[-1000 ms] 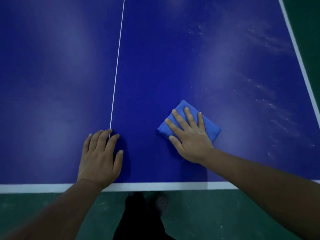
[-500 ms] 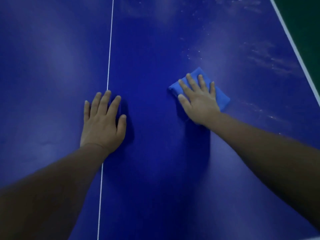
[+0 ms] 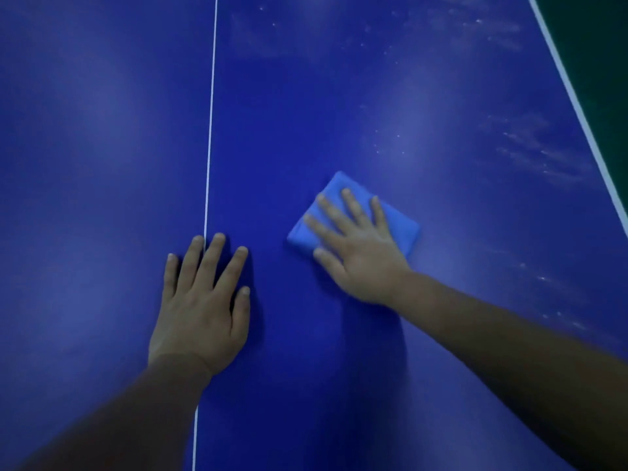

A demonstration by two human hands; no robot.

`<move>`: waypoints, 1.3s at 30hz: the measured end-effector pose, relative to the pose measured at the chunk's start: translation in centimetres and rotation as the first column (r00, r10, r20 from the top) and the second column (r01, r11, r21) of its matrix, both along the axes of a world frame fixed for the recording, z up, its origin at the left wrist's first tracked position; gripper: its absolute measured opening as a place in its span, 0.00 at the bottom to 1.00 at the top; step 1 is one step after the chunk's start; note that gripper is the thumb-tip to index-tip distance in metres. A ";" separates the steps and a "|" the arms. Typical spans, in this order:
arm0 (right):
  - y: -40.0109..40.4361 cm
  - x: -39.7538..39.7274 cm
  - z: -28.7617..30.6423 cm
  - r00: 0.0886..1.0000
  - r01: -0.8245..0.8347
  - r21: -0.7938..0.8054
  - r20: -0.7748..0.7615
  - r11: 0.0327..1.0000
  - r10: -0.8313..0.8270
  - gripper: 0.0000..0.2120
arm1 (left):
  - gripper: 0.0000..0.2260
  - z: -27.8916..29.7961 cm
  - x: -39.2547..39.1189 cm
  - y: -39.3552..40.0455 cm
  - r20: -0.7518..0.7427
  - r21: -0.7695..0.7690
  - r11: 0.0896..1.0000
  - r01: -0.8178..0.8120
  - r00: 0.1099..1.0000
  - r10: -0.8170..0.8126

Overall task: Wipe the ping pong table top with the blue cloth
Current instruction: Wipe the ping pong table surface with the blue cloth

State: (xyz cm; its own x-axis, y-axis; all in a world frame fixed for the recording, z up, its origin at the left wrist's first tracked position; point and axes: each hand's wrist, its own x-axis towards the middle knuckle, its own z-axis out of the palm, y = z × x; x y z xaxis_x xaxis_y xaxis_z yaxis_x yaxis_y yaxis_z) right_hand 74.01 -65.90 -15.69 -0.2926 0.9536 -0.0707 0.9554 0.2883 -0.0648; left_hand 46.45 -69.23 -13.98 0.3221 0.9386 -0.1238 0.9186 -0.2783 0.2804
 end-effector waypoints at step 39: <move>18.2 -7.8 0.4 0.980 0.187 -0.028 -0.064 0.982 -0.188 0.28 | 0.26 -1.0 -0.3 0.4 -0.055 0.016 0.999 0.048 0.997 -0.047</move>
